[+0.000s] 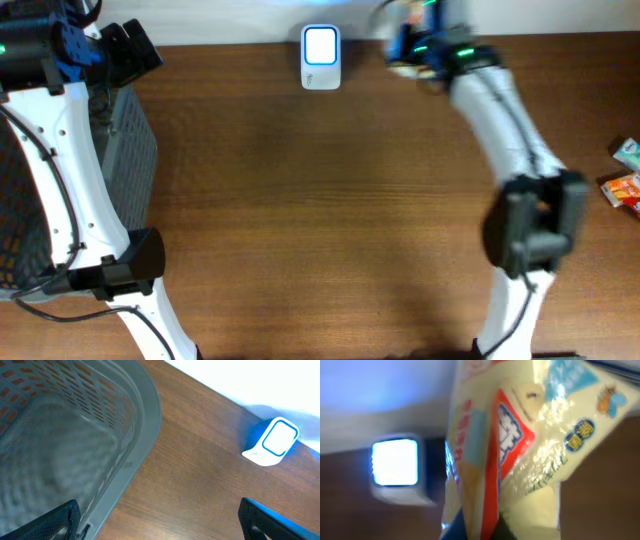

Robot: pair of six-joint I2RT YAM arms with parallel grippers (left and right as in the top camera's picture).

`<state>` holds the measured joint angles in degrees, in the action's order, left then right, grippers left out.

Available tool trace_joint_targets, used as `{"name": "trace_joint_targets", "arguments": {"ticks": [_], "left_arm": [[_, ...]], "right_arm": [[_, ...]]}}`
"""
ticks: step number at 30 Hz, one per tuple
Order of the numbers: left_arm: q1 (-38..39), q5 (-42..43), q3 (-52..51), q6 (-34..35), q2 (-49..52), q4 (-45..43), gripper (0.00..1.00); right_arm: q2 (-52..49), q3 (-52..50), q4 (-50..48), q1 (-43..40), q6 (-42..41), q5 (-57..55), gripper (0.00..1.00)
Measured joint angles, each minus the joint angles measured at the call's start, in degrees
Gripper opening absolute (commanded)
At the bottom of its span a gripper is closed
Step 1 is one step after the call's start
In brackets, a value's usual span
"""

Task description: Scan the item barcode

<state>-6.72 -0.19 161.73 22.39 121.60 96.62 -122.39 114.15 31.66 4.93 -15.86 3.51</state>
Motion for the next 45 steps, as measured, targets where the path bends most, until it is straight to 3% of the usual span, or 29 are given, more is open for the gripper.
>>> {"name": "trace_joint_targets", "arguments": {"ticks": [3,7,8,10,11,16,18,24,31,45], "left_arm": [[0.00,0.04,0.00,0.17,0.00,0.13,0.99],[0.00,0.02,0.00,0.17,0.00,0.04,0.99],[0.00,0.02,0.00,0.17,0.00,0.04,0.99],[0.00,0.02,0.00,0.17,0.00,0.04,0.99],[0.00,0.02,0.00,0.17,0.00,0.04,0.99],[0.00,0.02,0.00,0.17,0.00,0.04,0.99],[0.00,0.02,0.00,0.17,0.00,0.02,0.99],[0.00,0.02,0.00,0.17,0.00,0.02,0.99],[0.00,0.07,0.00,0.20,0.00,0.13,0.99],[0.00,0.04,0.00,0.20,0.00,0.07,0.99]], "right_arm": [[5.57,0.68,15.34,-15.76,0.02,-9.16,0.04],[1.53,0.35,23.58,-28.52,-0.48,-10.84,0.04],[-0.02,0.24,24.22,-31.41,-0.55,-11.10,0.09],[-2.12,0.04,24.59,-34.95,-0.59,-11.23,0.82],[-2.40,0.04,24.55,-36.06,-0.48,-11.21,0.92],[-2.12,0.04,26.53,-37.38,-0.61,-11.21,0.98],[2.43,-0.17,28.11,-37.38,-0.68,-11.06,0.98],[29.51,-1.57,46.60,-35.93,1.01,3.61,0.99],[58.80,-36.81,41.46,-17.53,4.35,8.46,0.99],[47.25,-43.60,39.54,-16.87,6.78,11.47,0.99]]}}
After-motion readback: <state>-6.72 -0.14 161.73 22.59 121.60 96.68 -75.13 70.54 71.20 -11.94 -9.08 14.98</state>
